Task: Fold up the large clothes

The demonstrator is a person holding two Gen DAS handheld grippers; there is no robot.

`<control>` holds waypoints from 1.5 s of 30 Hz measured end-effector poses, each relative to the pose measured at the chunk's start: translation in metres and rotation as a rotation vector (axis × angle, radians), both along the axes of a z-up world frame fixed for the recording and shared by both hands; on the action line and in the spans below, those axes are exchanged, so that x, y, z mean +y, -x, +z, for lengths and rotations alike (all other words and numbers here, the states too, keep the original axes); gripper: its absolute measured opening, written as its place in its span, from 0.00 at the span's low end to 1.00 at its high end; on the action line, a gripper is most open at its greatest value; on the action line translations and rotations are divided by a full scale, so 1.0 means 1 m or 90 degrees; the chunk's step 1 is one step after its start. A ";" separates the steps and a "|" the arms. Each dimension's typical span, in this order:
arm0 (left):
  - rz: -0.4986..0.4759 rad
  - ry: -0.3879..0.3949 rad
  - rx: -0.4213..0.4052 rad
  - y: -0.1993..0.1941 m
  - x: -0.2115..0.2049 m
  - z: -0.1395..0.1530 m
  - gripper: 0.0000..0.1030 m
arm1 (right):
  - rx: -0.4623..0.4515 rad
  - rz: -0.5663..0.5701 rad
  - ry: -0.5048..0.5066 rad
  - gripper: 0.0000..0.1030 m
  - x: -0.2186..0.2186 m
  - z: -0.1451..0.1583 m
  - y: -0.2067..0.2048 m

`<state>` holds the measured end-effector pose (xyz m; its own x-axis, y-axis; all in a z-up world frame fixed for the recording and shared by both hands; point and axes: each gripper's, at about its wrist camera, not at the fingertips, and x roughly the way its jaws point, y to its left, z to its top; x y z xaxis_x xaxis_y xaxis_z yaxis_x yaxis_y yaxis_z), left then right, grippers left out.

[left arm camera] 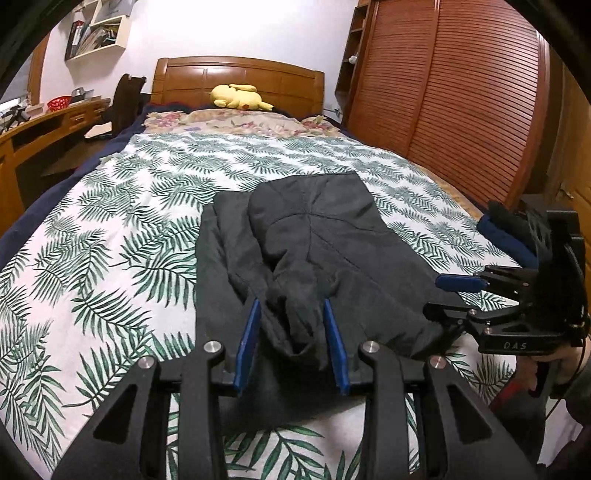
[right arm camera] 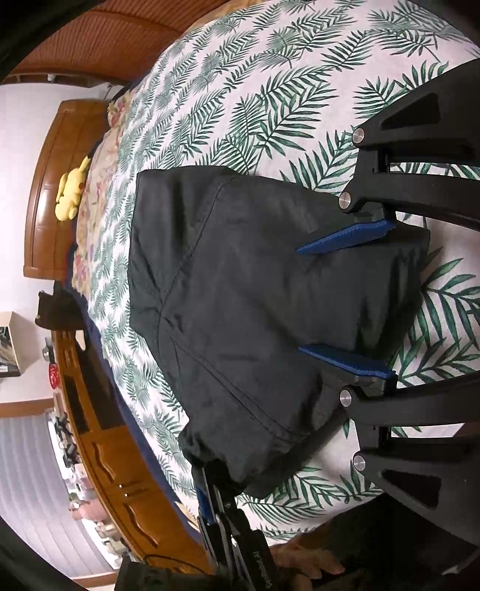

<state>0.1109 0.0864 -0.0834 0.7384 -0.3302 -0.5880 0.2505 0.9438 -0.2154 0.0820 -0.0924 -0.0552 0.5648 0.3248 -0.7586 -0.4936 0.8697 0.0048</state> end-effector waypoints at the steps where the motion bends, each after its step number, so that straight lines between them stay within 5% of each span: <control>1: -0.014 0.008 0.004 0.000 -0.001 0.000 0.20 | 0.001 0.000 0.001 0.50 0.000 0.000 0.000; 2: -0.026 0.015 0.013 0.000 -0.001 -0.001 0.08 | 0.002 0.000 0.002 0.50 0.000 0.001 0.001; 3: -0.027 0.018 0.016 -0.001 0.001 -0.001 0.06 | 0.005 0.000 0.000 0.51 -0.001 0.002 0.000; 11: -0.006 0.002 -0.029 0.024 0.013 0.011 0.03 | 0.024 0.006 -0.016 0.53 -0.016 0.022 -0.005; 21: 0.064 -0.003 -0.018 0.034 0.059 0.002 0.03 | 0.019 0.049 -0.011 0.52 -0.010 0.033 -0.003; 30: 0.068 -0.032 0.004 0.032 0.051 -0.009 0.03 | 0.075 0.082 -0.011 0.51 0.004 -0.006 -0.007; 36: 0.066 -0.032 0.015 0.035 0.053 -0.009 0.07 | 0.080 0.100 -0.024 0.52 -0.002 -0.004 -0.008; 45: 0.061 -0.034 0.031 0.053 0.062 -0.015 0.15 | 0.047 0.093 -0.021 0.52 -0.011 0.023 -0.068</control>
